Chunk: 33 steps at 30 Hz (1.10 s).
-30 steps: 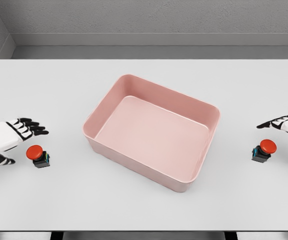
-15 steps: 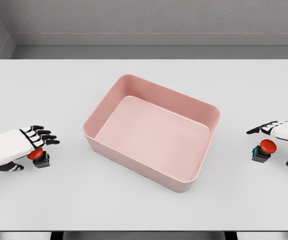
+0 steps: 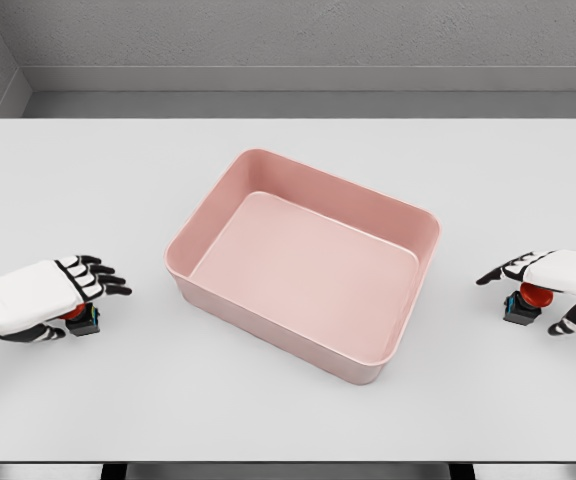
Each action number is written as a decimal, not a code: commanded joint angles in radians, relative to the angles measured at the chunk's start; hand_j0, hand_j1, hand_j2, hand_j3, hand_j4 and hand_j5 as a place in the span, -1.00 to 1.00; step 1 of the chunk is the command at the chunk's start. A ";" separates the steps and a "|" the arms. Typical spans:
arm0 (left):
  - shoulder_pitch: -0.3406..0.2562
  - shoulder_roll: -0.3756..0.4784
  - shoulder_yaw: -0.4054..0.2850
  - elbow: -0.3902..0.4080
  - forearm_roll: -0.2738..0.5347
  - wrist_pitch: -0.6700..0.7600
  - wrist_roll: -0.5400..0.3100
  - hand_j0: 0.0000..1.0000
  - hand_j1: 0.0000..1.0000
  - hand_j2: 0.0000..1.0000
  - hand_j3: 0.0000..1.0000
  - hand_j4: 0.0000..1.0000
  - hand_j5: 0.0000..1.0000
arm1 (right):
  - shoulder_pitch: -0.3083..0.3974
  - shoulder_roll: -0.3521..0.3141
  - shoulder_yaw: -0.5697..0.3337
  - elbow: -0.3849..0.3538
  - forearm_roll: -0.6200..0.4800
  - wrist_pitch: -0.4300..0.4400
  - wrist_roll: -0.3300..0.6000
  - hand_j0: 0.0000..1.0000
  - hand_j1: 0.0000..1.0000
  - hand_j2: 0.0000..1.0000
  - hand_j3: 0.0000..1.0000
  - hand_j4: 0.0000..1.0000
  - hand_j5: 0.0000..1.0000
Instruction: Put the industrial switch in the basket with both arms
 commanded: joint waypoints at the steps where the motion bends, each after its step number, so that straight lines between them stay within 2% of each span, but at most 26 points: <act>1: 0.000 0.002 -0.006 -0.004 0.004 0.001 -0.007 0.65 0.65 0.65 0.65 0.65 0.65 | 0.002 -0.002 0.001 0.000 -0.004 -0.001 0.000 0.60 0.60 0.60 0.60 0.60 0.60; 3: -0.002 0.002 -0.013 -0.008 0.001 0.001 -0.014 0.55 0.55 0.55 0.55 0.55 0.55 | 0.002 -0.002 0.001 0.000 -0.004 -0.002 0.000 0.50 0.50 0.50 0.50 0.50 0.50; 5: -0.012 0.001 -0.029 -0.012 0.001 0.001 -0.035 0.42 0.42 0.42 0.42 0.42 0.42 | 0.002 -0.002 0.001 0.000 -0.004 -0.008 0.000 0.24 0.24 0.24 0.24 0.24 0.24; 8: -0.015 0.001 -0.030 -0.012 0.000 0.001 -0.038 0.32 0.32 0.32 0.32 0.32 0.32 | 0.002 -0.002 0.001 0.000 -0.004 -0.008 0.000 0.14 0.14 0.14 0.14 0.14 0.14; 11: -0.018 0.002 -0.030 -0.012 0.000 0.001 -0.038 0.20 0.20 0.20 0.20 0.20 0.20 | 0.002 -0.002 0.009 0.000 -0.004 -0.005 0.000 0.13 0.13 0.13 0.13 0.13 0.13; 15: -0.018 0.005 -0.030 -0.012 0.000 0.001 -0.038 0.04 0.04 0.04 0.04 0.04 0.04 | 0.002 -0.003 0.010 0.000 -0.002 -0.005 0.000 -0.02 -0.02 -0.02 -0.02 -0.02 -0.02; 24: -0.020 0.007 -0.035 -0.012 0.003 0.001 -0.061 -0.43 -0.43 -0.43 -0.43 -0.43 -0.43 | 0.002 -0.005 0.009 0.000 -0.002 -0.005 0.000 -0.07 -0.07 -0.07 -0.07 -0.07 -0.07; 33: -0.086 0.017 -0.030 -0.007 0.046 0.001 -0.060 -0.44 -0.44 -0.44 -0.44 -0.44 -0.44 | -0.020 -0.011 0.004 0.000 -0.001 -0.005 0.000 -0.07 -0.07 -0.07 -0.07 -0.07 -0.07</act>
